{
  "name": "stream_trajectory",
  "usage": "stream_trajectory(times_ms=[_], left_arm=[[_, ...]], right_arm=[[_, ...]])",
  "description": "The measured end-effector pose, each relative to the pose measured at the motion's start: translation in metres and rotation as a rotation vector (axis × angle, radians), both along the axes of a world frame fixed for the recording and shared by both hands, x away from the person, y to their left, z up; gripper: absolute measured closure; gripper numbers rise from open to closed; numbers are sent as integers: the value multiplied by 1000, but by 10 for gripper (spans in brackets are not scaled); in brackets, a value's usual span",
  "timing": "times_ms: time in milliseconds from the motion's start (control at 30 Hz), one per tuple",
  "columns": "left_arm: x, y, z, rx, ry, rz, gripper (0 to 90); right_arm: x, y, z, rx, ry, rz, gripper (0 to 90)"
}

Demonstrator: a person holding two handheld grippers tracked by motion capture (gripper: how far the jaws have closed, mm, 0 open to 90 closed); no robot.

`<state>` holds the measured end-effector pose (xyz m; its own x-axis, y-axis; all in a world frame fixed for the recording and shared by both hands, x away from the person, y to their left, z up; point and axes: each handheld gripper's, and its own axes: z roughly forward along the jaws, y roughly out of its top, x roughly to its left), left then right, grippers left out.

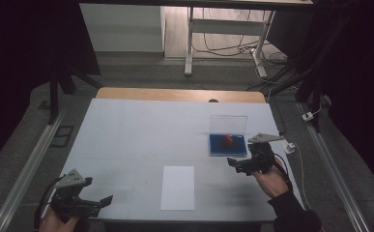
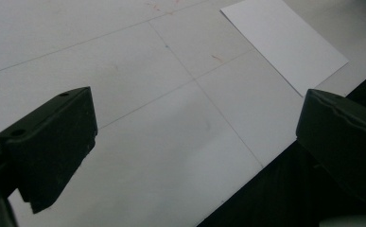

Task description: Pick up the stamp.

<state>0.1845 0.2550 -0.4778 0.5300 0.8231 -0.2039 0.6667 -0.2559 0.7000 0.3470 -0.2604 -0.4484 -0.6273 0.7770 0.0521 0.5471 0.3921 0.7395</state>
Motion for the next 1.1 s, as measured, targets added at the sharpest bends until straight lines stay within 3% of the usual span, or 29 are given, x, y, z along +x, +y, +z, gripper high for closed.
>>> stream_trajectory(times_ms=[400, 600, 967, 1033, 1100], left_arm=[[0, 0, 0, -6, -3, -2, 1], [0, 0, 0, -3, -1, -7, 1], [-1, 0, 0, -4, -3, -21, 4], [-1, 0, 0, -4, -3, -22, 4], [-1, 0, 0, -3, -2, -24, 5]], right_arm=[[23, 13, -3, -66, 7, 4, 0], [41, 17, -9, -83, 18, 1, 0], [69, 26, -27, -172, 24, -19, 0], [71, 26, -28, -174, 24, -19, 10], [76, 26, -27, -180, 20, -16, 80]])
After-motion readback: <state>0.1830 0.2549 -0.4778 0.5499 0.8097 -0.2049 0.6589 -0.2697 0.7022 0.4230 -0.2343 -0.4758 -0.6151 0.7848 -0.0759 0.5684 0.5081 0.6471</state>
